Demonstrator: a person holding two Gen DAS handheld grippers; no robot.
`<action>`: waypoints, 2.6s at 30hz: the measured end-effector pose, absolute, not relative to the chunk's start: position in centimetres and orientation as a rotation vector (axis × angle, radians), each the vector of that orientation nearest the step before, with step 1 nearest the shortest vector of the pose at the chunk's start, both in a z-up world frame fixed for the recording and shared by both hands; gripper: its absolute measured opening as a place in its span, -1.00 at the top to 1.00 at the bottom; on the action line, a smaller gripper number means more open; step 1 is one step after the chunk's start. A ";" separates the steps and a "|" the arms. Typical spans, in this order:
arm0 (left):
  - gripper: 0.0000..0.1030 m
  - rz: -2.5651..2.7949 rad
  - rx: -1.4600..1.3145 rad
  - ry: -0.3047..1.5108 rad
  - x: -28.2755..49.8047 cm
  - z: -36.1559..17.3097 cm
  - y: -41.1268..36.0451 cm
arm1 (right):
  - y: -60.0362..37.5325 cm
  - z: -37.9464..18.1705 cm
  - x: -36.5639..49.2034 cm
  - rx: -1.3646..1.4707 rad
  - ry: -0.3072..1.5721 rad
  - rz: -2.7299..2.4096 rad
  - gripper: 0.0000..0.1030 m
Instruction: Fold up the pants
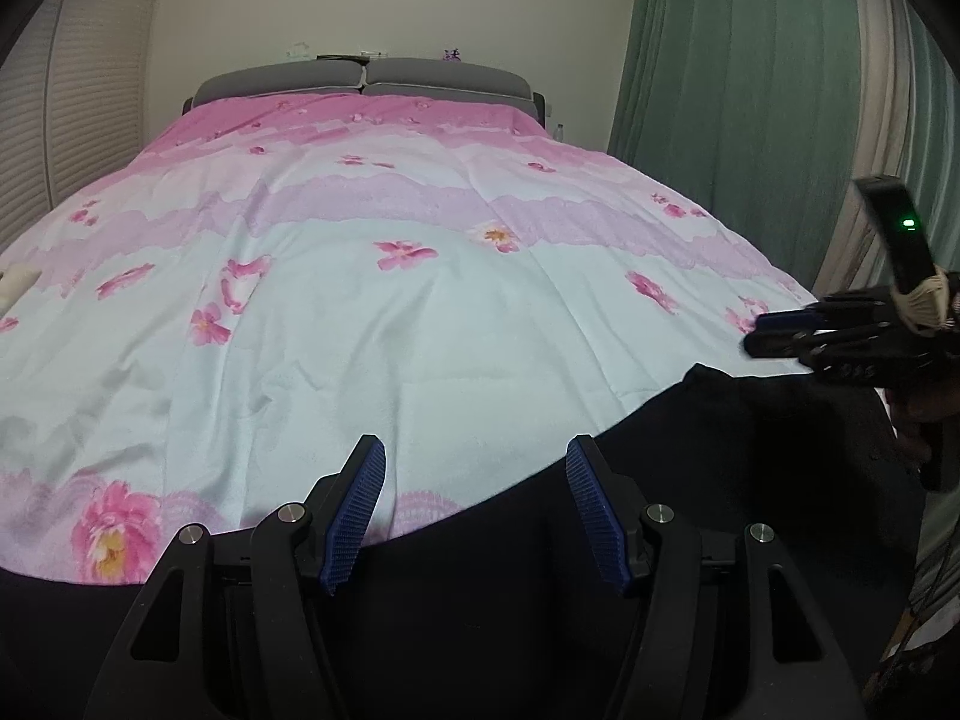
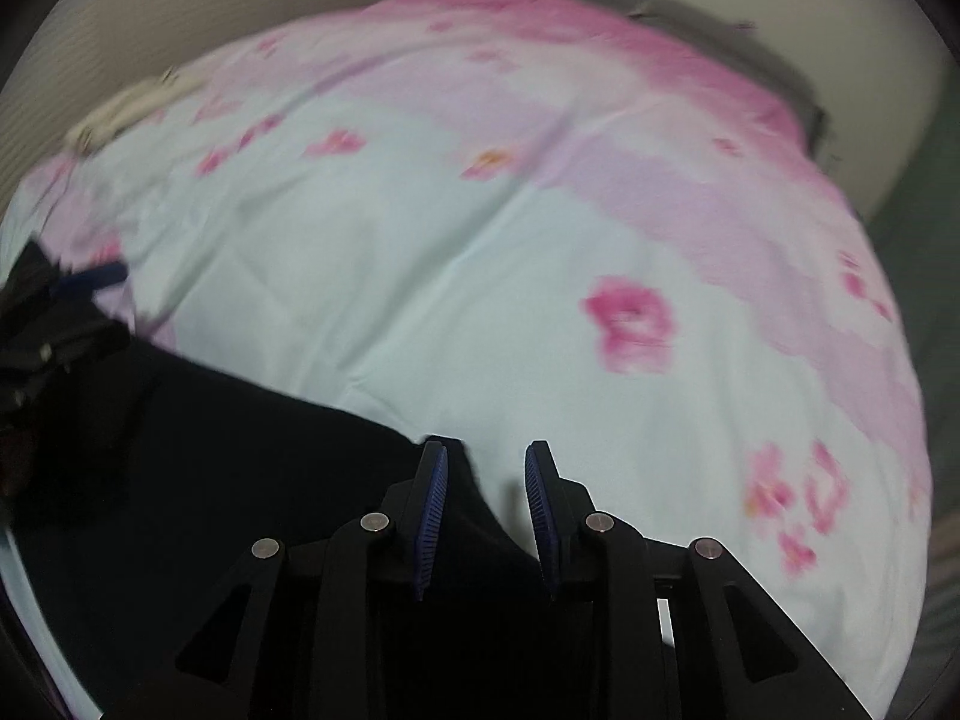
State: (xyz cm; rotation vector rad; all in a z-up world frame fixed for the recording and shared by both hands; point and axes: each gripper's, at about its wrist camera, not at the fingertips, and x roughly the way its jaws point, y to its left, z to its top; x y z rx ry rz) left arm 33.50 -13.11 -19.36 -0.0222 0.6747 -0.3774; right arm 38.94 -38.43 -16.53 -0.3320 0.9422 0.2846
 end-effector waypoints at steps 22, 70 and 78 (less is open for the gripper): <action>-0.21 -0.327 0.048 0.686 24.4 -18.4 -10.5 | -39.2 -18.1 25.3 0.152 0.772 -0.047 -0.34; -0.33 -0.903 0.363 0.629 30.1 -19.6 -47.7 | -64.9 -29.3 10.8 1.073 0.327 -0.290 -0.20; -0.33 -0.862 0.327 0.642 29.6 -18.6 -45.6 | -64.5 -28.1 10.3 1.042 0.298 -0.268 0.47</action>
